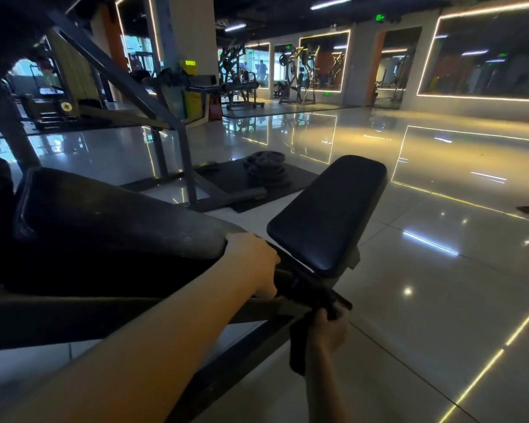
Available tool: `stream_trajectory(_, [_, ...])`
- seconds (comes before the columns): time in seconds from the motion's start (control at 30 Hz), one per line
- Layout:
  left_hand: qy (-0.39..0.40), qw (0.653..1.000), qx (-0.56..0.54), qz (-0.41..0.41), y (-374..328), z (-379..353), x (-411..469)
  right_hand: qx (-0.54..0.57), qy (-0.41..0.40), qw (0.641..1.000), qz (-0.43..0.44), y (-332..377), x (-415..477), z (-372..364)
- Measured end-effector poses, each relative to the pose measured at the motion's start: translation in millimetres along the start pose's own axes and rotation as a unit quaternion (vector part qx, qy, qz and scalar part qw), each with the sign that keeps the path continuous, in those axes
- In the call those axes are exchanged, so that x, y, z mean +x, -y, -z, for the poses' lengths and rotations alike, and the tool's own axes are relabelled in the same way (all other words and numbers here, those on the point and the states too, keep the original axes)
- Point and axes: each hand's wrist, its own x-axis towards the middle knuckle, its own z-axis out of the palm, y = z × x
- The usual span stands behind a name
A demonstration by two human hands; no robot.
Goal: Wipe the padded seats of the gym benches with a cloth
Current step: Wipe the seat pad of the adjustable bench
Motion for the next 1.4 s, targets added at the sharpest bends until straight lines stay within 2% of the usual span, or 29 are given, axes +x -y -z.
stream_trajectory(0.07, [-0.006,1.000,-0.008,-0.011,-0.4,-1.1,2.4,-0.006,0.041,0.998,-0.041,-12.8,12.6,1.5])
stream_trajectory(0.17, [-0.010,1.000,-0.010,-0.017,1.0,-0.2,7.7,0.016,0.026,0.999,-0.031,-11.9,14.9,1.2])
stream_trajectory(0.27, [-0.007,1.000,-0.008,-0.022,0.7,-0.7,9.4,0.032,-0.009,0.999,0.019,-3.6,1.4,-3.6])
stream_trajectory(0.47, [-0.013,1.000,-0.005,-0.022,0.1,-2.1,8.4,0.028,0.029,0.989,0.145,16.5,-30.5,-11.8])
stream_trajectory(0.53, [-0.020,1.000,-0.004,-0.023,-1.1,-3.7,6.7,0.041,0.017,0.990,0.132,20.8,-21.1,-10.1])
stream_trajectory(0.67, [-0.029,0.999,-0.001,-0.027,-1.8,-5.5,6.0,0.074,-0.039,0.996,0.021,25.0,9.5,-15.3])
stream_trajectory(0.73, [-0.033,0.999,0.000,-0.029,-1.1,-5.4,6.8,0.070,-0.035,0.997,0.017,25.1,6.9,-17.8])
stream_trajectory(0.9, [-0.035,0.999,-0.003,-0.025,-0.6,-6.2,7.0,0.050,0.025,0.986,0.154,26.2,-32.1,-12.1])
stream_trajectory(0.93, [-0.034,0.999,-0.005,-0.023,-0.7,-5.9,7.0,0.049,0.027,0.985,0.160,26.9,-30.4,-12.8])
stream_trajectory(1.0, [-0.029,0.999,-0.004,-0.022,-0.9,-5.3,7.5,0.072,0.023,0.991,0.114,32.5,-14.6,-14.9])
stream_trajectory(1.07, [-0.023,1.000,0.000,-0.021,-1.8,-4.9,8.2,0.111,0.004,0.994,0.020,39.6,6.0,-15.4])
stream_trajectory(1.13, [-0.014,1.000,0.010,-0.015,-4.4,-2.7,9.5,0.100,0.021,0.995,0.001,39.4,18.2,-10.3])
stream_trajectory(1.23, [0.010,1.000,0.020,0.004,-10.0,2.0,14.1,0.064,0.099,0.990,0.073,33.0,18.6,8.4])
stream_trajectory(1.27, [0.016,1.000,0.025,0.009,-11.9,3.2,16.4,0.053,0.103,0.989,0.097,33.3,21.8,15.9])
stream_trajectory(1.33, [0.026,0.999,0.031,0.013,-13.9,4.3,19.1,0.022,0.068,0.987,0.146,51.2,37.1,27.5])
stream_trajectory(1.4, [0.030,0.999,0.031,0.008,-14.6,3.6,18.4,-0.015,0.016,0.973,0.231,90.5,61.0,31.9])
